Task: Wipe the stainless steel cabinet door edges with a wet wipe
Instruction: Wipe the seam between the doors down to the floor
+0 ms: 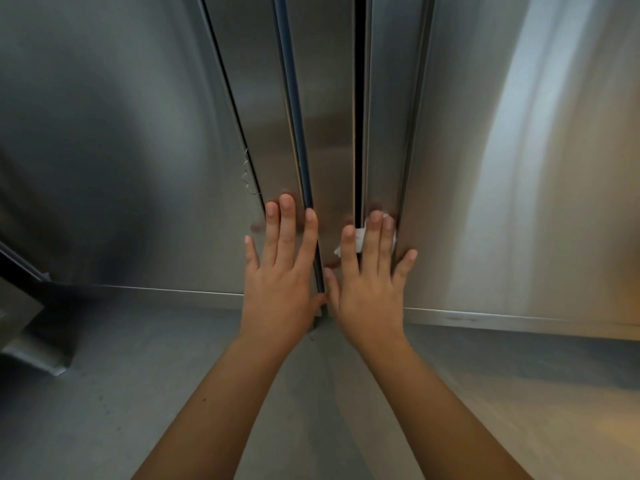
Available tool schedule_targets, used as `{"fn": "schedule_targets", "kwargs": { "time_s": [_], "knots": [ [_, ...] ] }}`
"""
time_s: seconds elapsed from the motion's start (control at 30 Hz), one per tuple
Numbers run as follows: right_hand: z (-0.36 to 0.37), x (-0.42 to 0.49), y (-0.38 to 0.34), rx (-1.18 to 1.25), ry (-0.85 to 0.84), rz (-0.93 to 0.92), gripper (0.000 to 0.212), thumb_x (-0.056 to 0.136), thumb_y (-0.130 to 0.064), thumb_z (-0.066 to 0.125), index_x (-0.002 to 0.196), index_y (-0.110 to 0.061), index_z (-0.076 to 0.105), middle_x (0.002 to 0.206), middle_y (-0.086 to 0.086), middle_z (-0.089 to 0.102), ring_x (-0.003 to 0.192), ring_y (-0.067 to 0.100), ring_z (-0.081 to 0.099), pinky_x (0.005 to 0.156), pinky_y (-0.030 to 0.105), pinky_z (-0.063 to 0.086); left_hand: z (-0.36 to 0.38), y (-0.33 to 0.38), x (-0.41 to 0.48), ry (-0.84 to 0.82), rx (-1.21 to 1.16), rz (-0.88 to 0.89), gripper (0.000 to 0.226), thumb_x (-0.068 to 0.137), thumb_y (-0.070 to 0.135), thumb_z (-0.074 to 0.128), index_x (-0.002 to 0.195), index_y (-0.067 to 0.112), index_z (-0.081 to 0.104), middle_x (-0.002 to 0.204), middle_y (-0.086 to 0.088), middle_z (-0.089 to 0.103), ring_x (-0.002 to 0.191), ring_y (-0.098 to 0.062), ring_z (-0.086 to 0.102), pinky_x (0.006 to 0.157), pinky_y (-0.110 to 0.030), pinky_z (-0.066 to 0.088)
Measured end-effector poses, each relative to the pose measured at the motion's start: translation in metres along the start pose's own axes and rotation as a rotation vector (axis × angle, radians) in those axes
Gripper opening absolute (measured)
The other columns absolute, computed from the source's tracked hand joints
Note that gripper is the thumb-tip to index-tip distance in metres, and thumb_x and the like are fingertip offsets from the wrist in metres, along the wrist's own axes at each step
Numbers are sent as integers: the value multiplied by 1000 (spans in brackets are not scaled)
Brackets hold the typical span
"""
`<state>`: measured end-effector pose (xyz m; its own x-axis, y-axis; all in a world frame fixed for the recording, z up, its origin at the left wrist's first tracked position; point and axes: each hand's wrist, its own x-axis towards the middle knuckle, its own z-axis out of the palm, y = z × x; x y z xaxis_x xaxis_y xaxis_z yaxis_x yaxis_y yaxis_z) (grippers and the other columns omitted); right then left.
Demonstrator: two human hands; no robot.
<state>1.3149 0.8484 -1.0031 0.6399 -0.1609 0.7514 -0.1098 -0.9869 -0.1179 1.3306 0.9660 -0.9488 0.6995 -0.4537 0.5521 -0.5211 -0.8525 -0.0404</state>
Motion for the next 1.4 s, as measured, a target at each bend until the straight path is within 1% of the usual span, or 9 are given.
{"fn": "schedule_targets", "kwargs": {
  "time_s": [0.13,0.3,0.4,0.53,0.63,0.77,0.97,1.13,1.4],
  "knots": [
    [0,-10,11,-58,-49,-55,99,89,-43,48,141,-16,-31,147,12,-38,138,24,-30,103,58,3,1,-2,0,-8,2,-3,133,45,44,88,144,8,7,148,-18,1,138,-28,0,100,-62,23],
    [10,-33,15,-76,-125,-58,95,88,-45,50,146,-13,-19,149,14,-33,140,26,-25,103,56,27,-3,-1,0,-82,-7,-19,133,50,46,85,146,12,1,148,-17,-8,139,-31,-4,103,-60,18],
    [15,-47,19,-37,-164,-61,78,90,-43,42,148,-14,-1,151,12,-30,141,24,-21,99,54,37,-5,-1,0,-154,0,-16,129,58,49,81,144,18,-10,146,-11,-26,137,-25,-25,107,-56,9],
    [18,-54,22,-50,-216,-89,78,89,-40,34,148,-14,-10,153,13,-24,142,26,-18,102,53,31,-6,-1,-1,-166,-13,-22,125,59,51,79,142,19,-9,145,-9,-28,137,-23,-24,108,-55,7],
    [22,-69,25,-40,-243,-92,85,85,-41,59,147,-14,8,155,14,-13,142,26,-19,100,53,34,-6,0,0,-185,-17,-25,124,61,52,77,142,21,-12,144,-7,-32,135,-22,-29,108,-54,4],
    [27,-84,30,-99,-317,-143,111,79,-40,68,147,-13,-16,151,16,-27,141,29,-22,104,53,20,-6,0,0,-196,-1,-28,124,62,53,76,141,23,-14,142,-6,-35,133,-22,-34,108,-53,2],
    [25,-98,33,-122,-249,-189,79,75,-19,63,143,-12,24,153,18,13,144,30,-5,105,55,23,-9,2,-1,-142,-24,-33,124,55,52,81,143,18,1,146,-12,-19,138,-30,-14,106,-59,17],
    [14,-97,34,-22,-239,-186,57,76,-15,44,131,-4,52,143,17,38,131,35,39,95,57,40,-11,4,-2,-155,-57,-42,123,57,53,79,142,19,-2,145,-7,-25,136,-28,-21,106,-59,16],
    [-9,-82,33,162,-271,-153,68,50,-2,81,115,7,62,126,23,56,116,40,54,87,54,48,-17,9,-5,-166,-136,-59,110,72,50,70,141,21,-10,144,-1,-32,134,-22,-30,107,-51,2]
  ]
}}
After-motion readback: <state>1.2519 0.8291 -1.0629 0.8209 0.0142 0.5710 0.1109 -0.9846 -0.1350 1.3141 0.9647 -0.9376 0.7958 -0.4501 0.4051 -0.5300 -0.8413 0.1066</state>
